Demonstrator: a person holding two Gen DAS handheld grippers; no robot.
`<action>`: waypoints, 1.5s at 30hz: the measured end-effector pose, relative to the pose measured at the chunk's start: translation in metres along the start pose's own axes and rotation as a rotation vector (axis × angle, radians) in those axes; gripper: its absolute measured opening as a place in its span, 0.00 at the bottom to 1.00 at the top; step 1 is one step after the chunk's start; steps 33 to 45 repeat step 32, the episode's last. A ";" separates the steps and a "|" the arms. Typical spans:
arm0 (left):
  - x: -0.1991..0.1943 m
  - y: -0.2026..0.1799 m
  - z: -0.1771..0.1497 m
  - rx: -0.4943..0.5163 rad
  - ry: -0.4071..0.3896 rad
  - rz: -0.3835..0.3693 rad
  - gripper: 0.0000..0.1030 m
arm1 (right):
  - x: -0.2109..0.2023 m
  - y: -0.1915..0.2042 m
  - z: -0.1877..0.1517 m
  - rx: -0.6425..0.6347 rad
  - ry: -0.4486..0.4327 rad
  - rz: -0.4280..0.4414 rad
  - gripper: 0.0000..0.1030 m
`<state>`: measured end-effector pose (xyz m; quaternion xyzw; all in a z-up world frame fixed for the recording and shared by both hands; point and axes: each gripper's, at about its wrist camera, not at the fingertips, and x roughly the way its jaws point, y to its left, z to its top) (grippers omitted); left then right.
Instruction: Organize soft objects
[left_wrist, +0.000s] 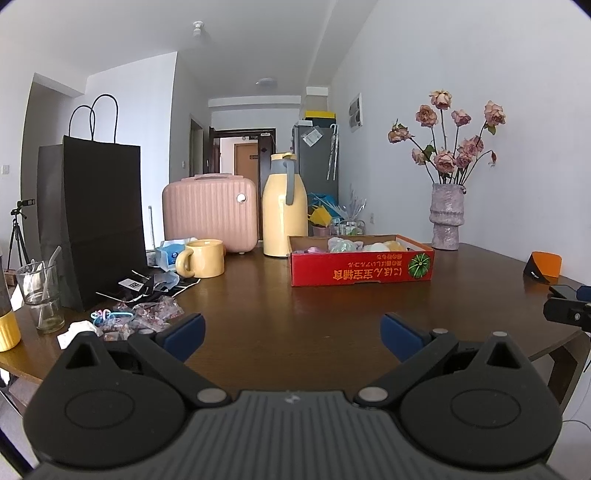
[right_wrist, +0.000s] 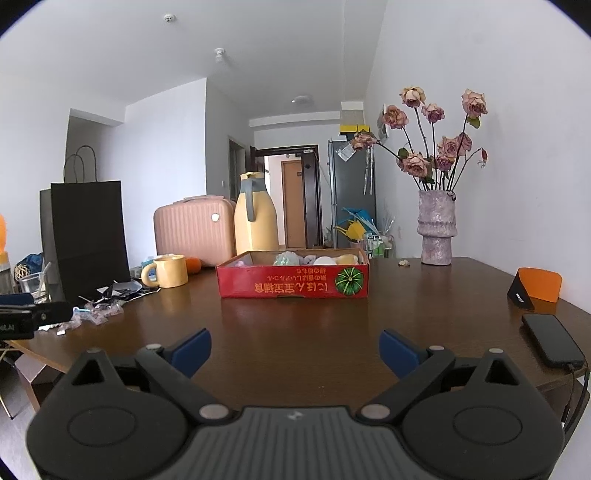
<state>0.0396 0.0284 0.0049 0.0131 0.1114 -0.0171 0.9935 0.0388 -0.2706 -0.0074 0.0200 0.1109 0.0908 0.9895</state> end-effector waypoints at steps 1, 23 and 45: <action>0.000 0.000 0.000 -0.002 0.000 0.001 1.00 | -0.001 0.000 0.000 0.000 -0.003 0.003 0.95; -0.004 0.001 0.000 -0.029 -0.027 0.010 1.00 | -0.003 -0.003 0.001 0.010 -0.021 -0.009 1.00; -0.004 0.000 -0.002 -0.020 -0.019 0.001 1.00 | -0.001 -0.004 0.001 0.014 -0.017 -0.011 1.00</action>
